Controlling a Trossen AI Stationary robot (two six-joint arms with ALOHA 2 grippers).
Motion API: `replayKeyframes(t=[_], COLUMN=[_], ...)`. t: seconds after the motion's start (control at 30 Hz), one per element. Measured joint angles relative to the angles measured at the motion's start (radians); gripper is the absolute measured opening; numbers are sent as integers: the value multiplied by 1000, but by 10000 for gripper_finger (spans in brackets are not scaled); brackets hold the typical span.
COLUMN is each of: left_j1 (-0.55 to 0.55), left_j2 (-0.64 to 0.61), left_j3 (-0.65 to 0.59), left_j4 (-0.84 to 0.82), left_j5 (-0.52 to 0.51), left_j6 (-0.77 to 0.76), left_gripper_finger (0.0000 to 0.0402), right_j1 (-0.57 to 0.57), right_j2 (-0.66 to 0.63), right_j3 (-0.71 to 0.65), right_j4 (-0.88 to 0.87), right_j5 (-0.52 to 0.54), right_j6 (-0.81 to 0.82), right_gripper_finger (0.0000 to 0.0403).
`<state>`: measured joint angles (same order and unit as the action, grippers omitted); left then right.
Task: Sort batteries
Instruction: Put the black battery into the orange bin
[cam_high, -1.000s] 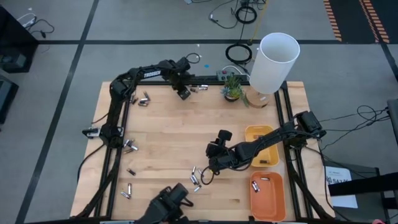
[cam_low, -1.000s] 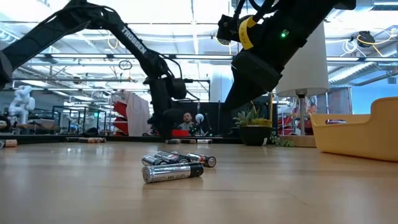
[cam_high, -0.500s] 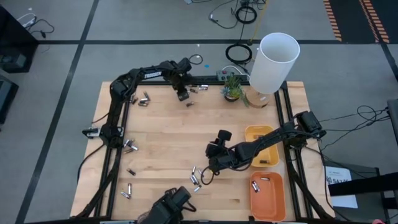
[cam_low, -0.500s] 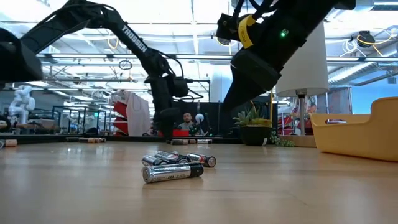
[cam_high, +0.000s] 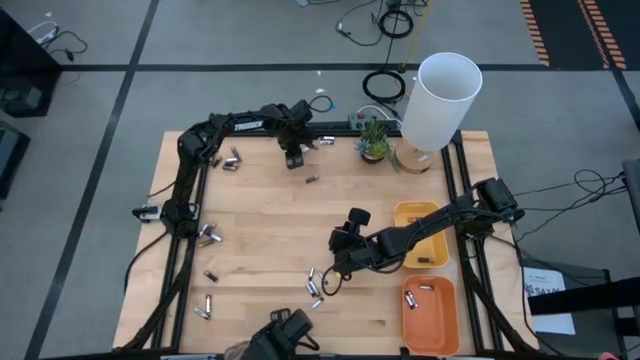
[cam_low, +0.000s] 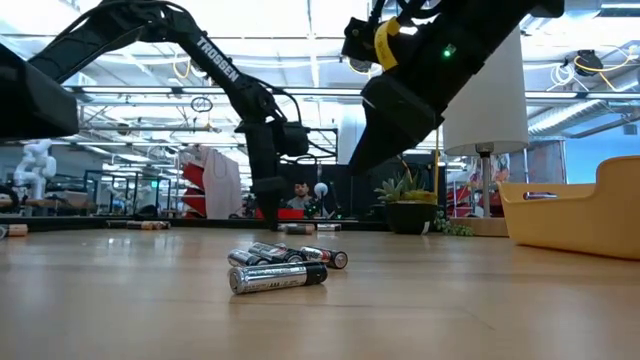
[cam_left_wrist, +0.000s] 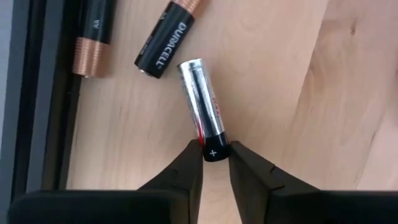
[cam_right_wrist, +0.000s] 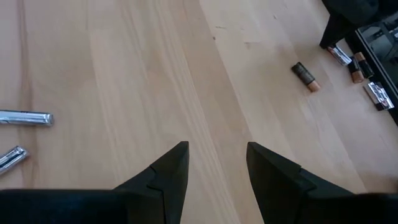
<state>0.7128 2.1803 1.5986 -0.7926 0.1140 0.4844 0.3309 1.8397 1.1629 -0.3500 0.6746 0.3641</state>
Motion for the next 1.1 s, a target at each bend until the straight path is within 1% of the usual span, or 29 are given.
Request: replayKeyframes(t=[0.1, 0.17, 0.4, 0.5, 0.73, 0.97, 1.1], left_j1=[0, 0, -2, -2, -3, -3, -4], left_j2=[0, 0, -1, -1, -1, 1, 1], left_j3=[0, 0, 0, 1, 8, 9, 10], left_j4=[1, -6, -14, -9, 22, 92, 95], left_j5=[0, 0, 1, 1, 2, 5, 4], left_j6=[-31, -31, -33, -34, -34, -45, -61], left_gripper_finger=[73, 81, 156, 175, 179, 180, 180], right_j1=[0, 0, 0, 0, 0, -1, -4], right_j2=[0, 0, 0, 0, 0, 0, 0], right_j3=[0, 0, 0, 0, 0, 0, 0], right_j4=[0, 1, 0, 0, 0, 0, 0], right_j5=[0, 0, 0, 0, 0, 0, 0], right_j6=[0, 0, -2, -2, -2, -10, -10], right_gripper_finger=[153, 153, 153, 153, 153, 153, 153])
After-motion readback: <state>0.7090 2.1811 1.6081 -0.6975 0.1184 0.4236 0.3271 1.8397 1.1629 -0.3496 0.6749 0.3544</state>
